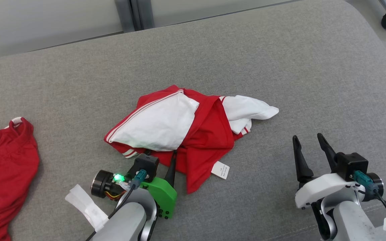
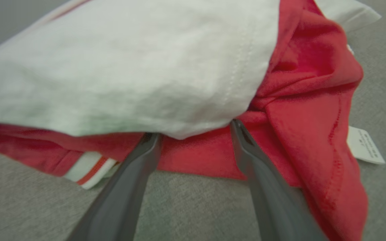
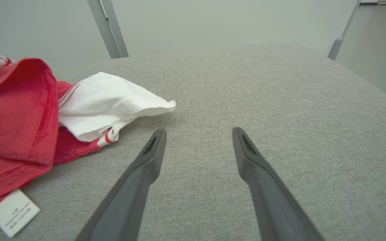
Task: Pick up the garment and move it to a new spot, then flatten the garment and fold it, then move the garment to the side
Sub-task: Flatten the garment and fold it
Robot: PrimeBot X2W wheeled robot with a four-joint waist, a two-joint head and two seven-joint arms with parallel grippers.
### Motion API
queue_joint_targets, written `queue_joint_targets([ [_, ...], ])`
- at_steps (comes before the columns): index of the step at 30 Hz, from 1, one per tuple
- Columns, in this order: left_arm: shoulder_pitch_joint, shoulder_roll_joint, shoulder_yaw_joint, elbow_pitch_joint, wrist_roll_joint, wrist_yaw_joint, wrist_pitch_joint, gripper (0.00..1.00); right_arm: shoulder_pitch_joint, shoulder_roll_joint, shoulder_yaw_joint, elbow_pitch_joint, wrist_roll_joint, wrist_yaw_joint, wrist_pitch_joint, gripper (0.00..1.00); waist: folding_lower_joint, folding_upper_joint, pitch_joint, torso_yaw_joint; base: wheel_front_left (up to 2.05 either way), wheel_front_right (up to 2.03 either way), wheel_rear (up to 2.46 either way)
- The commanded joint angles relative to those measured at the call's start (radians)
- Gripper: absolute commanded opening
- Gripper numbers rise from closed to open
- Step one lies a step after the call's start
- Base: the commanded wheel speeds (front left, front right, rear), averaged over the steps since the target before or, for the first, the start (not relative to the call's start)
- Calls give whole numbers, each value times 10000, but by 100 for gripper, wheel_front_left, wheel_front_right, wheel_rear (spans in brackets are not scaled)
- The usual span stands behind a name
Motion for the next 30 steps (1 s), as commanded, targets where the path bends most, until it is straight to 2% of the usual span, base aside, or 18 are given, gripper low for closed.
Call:
queue_joint_targets([
  [1, -201, 57, -25, 65, 86, 67, -110, 49, 31, -19, 34, 23, 39, -18, -4, 100, 0, 0, -43, 31, 0, 0, 0],
  [3, -217, -18, 9, 27, 53, 17, -230, 34, 52, -21, 77, 40, 93, -18, -4, 100, 0, 0, -96, 71, 0, 0, 0],
  [5, -193, -62, 37, -97, 13, -66, -346, 0, 63, -21, 107, 50, 108, -18, -4, 100, 0, 0, -141, 113, 0, 0, 0],
  [12, 245, -125, 32, -762, -376, -441, -266, 0, 148, -21, 137, 102, 100, -18, -4, 100, 0, 0, -330, 242, 0, 0, 0],
  [16, 555, -56, 183, -1571, -807, -521, 7, 0, 200, -4, 760, 105, 419, -17, -4, 100, 0, 0, -401, 303, 0, 0, 0],
  [20, 842, 216, 380, -2655, -1162, -471, 360, 0, 240, -10, 2358, 250, 1177, -17, -4, 100, 0, 0, -434, 441, 0, 0, 0],
  [23, 955, 483, 426, -3366, -1247, -348, 675, 0, 144, -106, 4118, 477, 2236, -17, -4, 100, 0, 0, -417, 565, 0, 0, 0],
  [27, 939, 705, 408, -3900, -1234, -238, 979, 0, -328, -619, 6462, 625, 3996, -18, -6, 100, 0, 0, -327, 734, 0, 0, 0],
  [30, 835, 741, 365, -4118, -1240, -216, 1153, 0, -728, -882, 7564, 587, 4951, -17, -4, 99, 0, 0, -248, 871, 0, 0, 0],
])
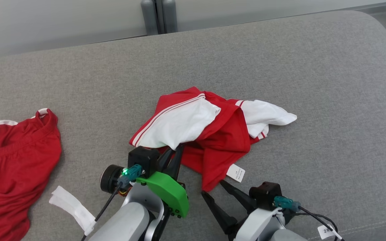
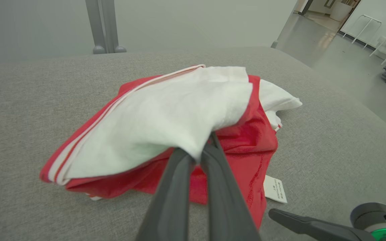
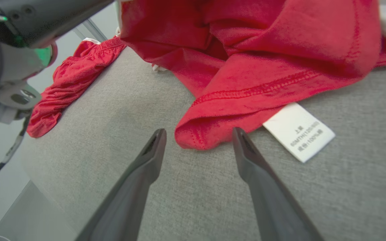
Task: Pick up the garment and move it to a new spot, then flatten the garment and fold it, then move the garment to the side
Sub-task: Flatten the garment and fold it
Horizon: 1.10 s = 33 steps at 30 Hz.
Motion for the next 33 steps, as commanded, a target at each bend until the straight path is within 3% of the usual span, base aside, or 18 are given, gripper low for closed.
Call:
queue_joint_targets([
  [1, -76, 65, 4, -85, -33, 37, 61, 0, -320, -116, 236, 30, 181, -15, -4, 100, 0, 0, 85, 121, 0, 0, 0],
  [4, -217, 70, -56, -198, -20, 22, 186, 0, -712, -127, 523, 260, 375, -15, -4, 100, 0, 0, 140, 242, 0, 0, 0],
  [5, -229, 69, -67, -225, -37, 13, 208, 0, -820, -103, 531, 342, 376, -15, -4, 93, 0, 0, 148, 270, 0, 0, 0],
  [6, -233, 61, -70, -251, -71, -9, 245, 0, -930, -62, 573, 491, 322, -15, -4, 69, 0, 0, 155, 307, 0, 0, 0],
  [8, -256, 57, -58, -306, -142, -56, 266, 0, -1074, -1, 636, 840, 227, -15, -4, 12, 0, 0, 145, 355, 0, 0, 0],
  [9, -270, 57, -29, -337, -162, -71, 251, 0, -1149, 24, 622, 946, 154, -15, -4, 0, 0, 0, 137, 370, 0, 0, 0],
  [13, -305, 92, 188, -541, -373, -110, 149, 0, -1172, 30, -309, 1030, -305, -15, -6, 0, 0, 0, 62, 377, 0, 0, 0],
  [19, 77, 311, 805, -1126, -1163, -232, 181, 0, -487, -504, -3197, -275, -1849, -15, -4, 0, 0, 0, -247, 86, 0, 0, 0],
  [25, 837, 771, 1582, -2363, -2851, -610, 892, 0, -177, -1150, -5187, -1579, -3064, -15, -4, 0, 0, 0, -450, -253, 0, 0, 0],
  [28, 1318, 951, 1887, -2865, -3798, -536, 1536, 0, -68, -1455, -5835, -2177, -3417, -16, -4, 0, 0, 0, -537, -322, 0, 0, 0],
  [29, 1426, 1069, 1892, -2920, -3865, -470, 1669, 23, -1, -1493, -5970, -2321, -3491, -16, -4, 0, 0, 0, -561, -344, 0, 0, 0],
  [30, 1509, 1185, 1894, -2964, -3811, -375, 1699, 100, 98, -1550, -6130, -2455, -3534, -16, -4, 0, 0, 0, -576, -371, 0, 0, 0],
  [33, 1792, 1071, 1836, -3021, -3709, -208, 1503, 100, 275, -1804, -6724, -2590, -3688, -16, -4, 0, 0, 0, -561, -422, 0, 0, 0],
])
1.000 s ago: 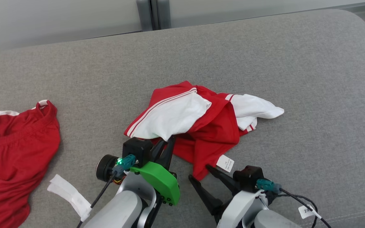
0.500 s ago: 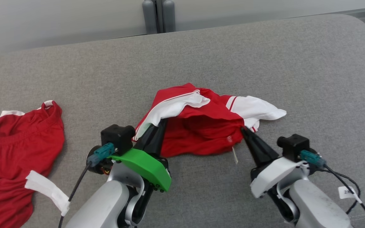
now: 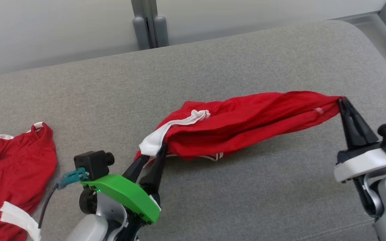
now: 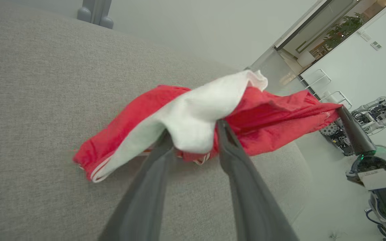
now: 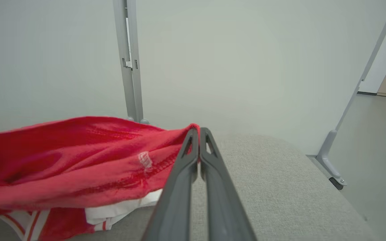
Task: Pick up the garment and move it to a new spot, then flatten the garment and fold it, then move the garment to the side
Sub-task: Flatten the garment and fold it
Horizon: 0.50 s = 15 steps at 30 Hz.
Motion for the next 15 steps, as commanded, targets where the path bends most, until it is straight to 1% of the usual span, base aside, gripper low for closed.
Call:
queue_joint_targets([
  [1, 202, -116, -76, -34, 123, 51, -153, 100, 170, -163, -378, -17, -106, -18, -4, 0, 0, 0, 27, -18, 0, 0, 0],
  [4, 328, -256, -282, 103, 338, 36, -368, 100, 280, -189, -1111, 156, -438, -18, -4, 0, 0, 0, 141, -14, 0, 0, 0],
  [6, 333, -422, -428, 270, 450, -13, -509, 100, 150, -74, -1550, 351, -652, -18, -4, 0, 0, 0, 251, -24, 0, 0, 0],
  [9, 269, -621, -537, 582, 486, -78, -673, 100, -151, 92, -1692, 772, -783, -18, -4, 0, 0, 0, 365, -32, 0, 0, 0],
  [11, 128, -697, -601, 830, 617, -113, -789, 100, -400, 137, -1942, 1267, -868, -18, -4, 0, 0, 0, 436, -36, 0, 0, 0],
  [12, 31, -744, -644, 964, 678, -126, -857, 100, -562, 195, -2207, 1607, -965, -20, -4, 13, 0, 0, 473, -34, 0, 0, 0],
  [13, -33, -785, -690, 1073, 727, -143, -909, 100, -684, 244, -2360, 1909, -1095, -18, -4, 49, 0, 0, 497, -23, 0, 0, 0],
  [14, -120, -840, -748, 1185, 819, -199, -930, 100, -862, 292, -2539, 2190, -1298, -18, -5, 100, 0, 0, 519, 4, 0, 0, 0],
  [15, -196, -862, -792, 1261, 917, -220, -989, 100, -1013, 324, -2692, 2307, -1454, -18, -7, 100, 0, 0, 533, 34, 0, 0, 0],
])
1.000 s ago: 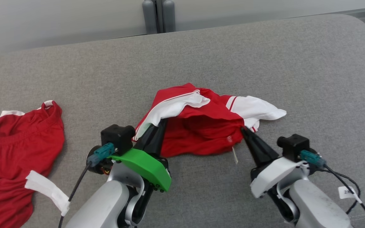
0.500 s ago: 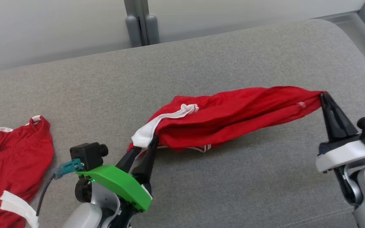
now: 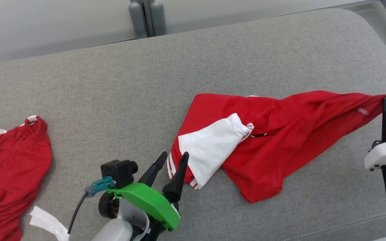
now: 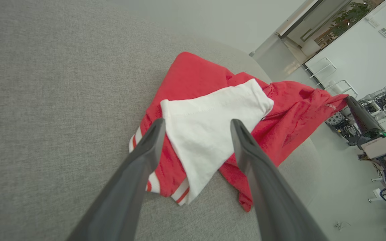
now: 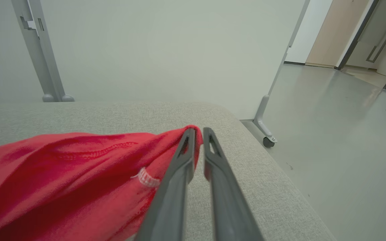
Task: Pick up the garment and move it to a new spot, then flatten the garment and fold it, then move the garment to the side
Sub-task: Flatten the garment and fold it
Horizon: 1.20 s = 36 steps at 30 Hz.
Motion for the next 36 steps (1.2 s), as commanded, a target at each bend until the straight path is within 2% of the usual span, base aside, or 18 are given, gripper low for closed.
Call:
queue_joint_targets([
  [1, -284, -24, -56, 145, 242, -52, -99, 100, -263, 127, -118, 142, -151, -18, -11, 100, 0, -1, 32, 87, 0, 0, 0],
  [4, -757, 119, -305, 565, 968, 123, -272, 100, -202, 262, -322, 469, -437, -18, -8, 100, 0, -1, 23, 146, 0, 0, 0],
  [9, -1528, -226, -755, 1455, 1696, 309, -237, 100, 200, 780, -436, 582, -826, -18, -8, 100, 0, -1, 41, 67, 0, 0, 0],
  [14, -2302, -198, -1306, 2592, 2599, 572, -19, 100, 514, 1228, -299, 465, -841, -18, -8, 100, 0, -1, 119, -178, 0, 0, 0],
  [17, -2776, -44, -1713, 3225, 3388, 848, 92, 100, 611, 1338, -233, 350, -816, -18, -9, 100, 0, -1, 182, -324, 0, 0, 0],
  [24, -3225, -34, -2208, 3915, 4042, 1017, 201, 100, 676, 1449, -259, 134, -818, -18, -9, 100, 0, -1, 290, -508, 0, 0, 0],
  [25, -3268, -25, -2276, 3983, 4114, 1021, 234, 77, 672, 1458, -267, 104, -826, -18, -7, 100, 0, -1, 306, -523, 0, 0, 0],
  [27, -3318, -56, -2311, 4052, 4131, 1035, 190, 38, 663, 1474, -290, 45, -842, -18, -9, 100, 0, -1, 336, -533, 0, 0, 0],
  [28, -3340, -71, -2341, 4073, 4157, 1019, 170, 26, 668, 1482, -302, 17, -852, -18, -9, 100, 0, -1, 346, -531, 0, 0, 0],
  [29, -3362, -79, -2380, 4110, 4195, 1012, 159, 0, 675, 1492, -320, -19, -863, -18, -9, 100, 0, -1, 355, -525, 0, 0, 0],
  [36, -3402, -124, -2488, 4140, 4198, 941, -24, 0, 762, 1493, -287, -145, -883, -18, -9, 100, 0, -1, 317, -414, 0, 0, 0],
])
